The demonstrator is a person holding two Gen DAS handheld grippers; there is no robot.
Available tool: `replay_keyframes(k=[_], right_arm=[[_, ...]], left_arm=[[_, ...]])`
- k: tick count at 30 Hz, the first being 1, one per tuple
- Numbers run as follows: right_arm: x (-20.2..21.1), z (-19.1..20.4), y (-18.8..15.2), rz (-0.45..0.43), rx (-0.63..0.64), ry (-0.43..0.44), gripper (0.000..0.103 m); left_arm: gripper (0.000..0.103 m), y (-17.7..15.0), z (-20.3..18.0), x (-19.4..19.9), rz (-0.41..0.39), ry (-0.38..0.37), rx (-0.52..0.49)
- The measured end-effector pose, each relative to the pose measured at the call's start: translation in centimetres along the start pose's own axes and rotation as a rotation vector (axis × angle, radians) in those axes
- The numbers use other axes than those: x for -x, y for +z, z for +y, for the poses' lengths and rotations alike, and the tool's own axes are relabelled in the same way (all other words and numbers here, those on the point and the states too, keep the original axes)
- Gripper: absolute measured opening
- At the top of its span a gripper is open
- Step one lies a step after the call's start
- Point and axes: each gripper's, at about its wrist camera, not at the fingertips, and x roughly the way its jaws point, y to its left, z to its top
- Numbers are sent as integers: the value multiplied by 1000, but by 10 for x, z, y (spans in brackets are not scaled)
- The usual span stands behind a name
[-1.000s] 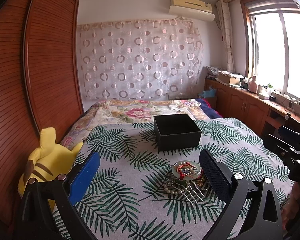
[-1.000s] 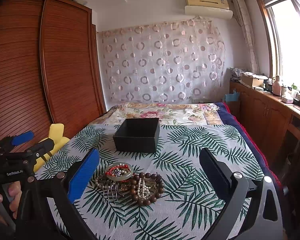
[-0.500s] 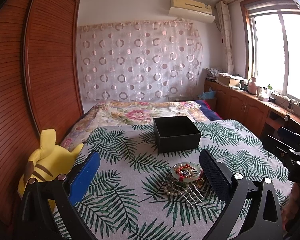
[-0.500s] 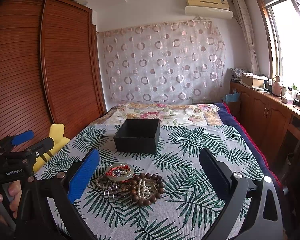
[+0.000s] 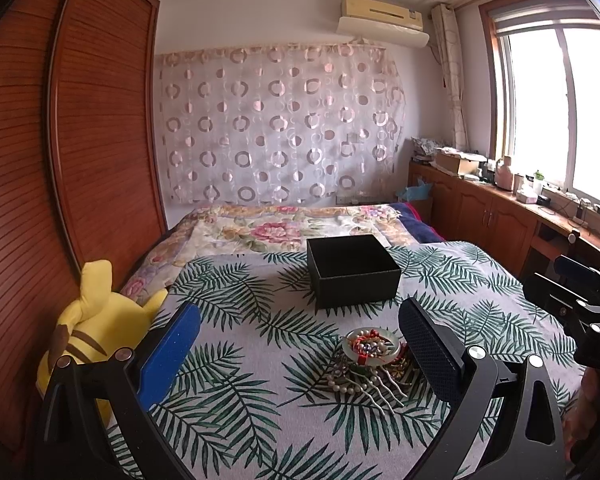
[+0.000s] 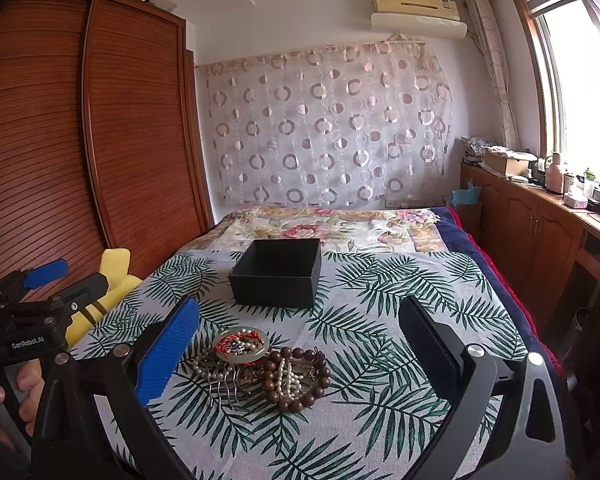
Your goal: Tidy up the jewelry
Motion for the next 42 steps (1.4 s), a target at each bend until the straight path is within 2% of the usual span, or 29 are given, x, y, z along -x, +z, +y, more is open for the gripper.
replay_keyframes(k=[18, 26, 28, 38, 42], right_arm=[[-3, 2, -4, 4, -1, 2, 101], [-5, 14, 0, 21, 0, 7, 101], [-8, 6, -3, 25, 5, 14, 101], [-33, -8, -27, 113, 39, 57, 100], [-49, -13, -37, 164, 55, 78, 92]], left_arm=[[96, 8, -1, 8, 6, -3, 0], [96, -1, 0, 2, 19, -5, -1], [96, -4, -1, -2, 27, -8, -3], [96, -27, -5, -38, 139, -63, -17], [96, -34, -9, -51, 181, -93, -31]])
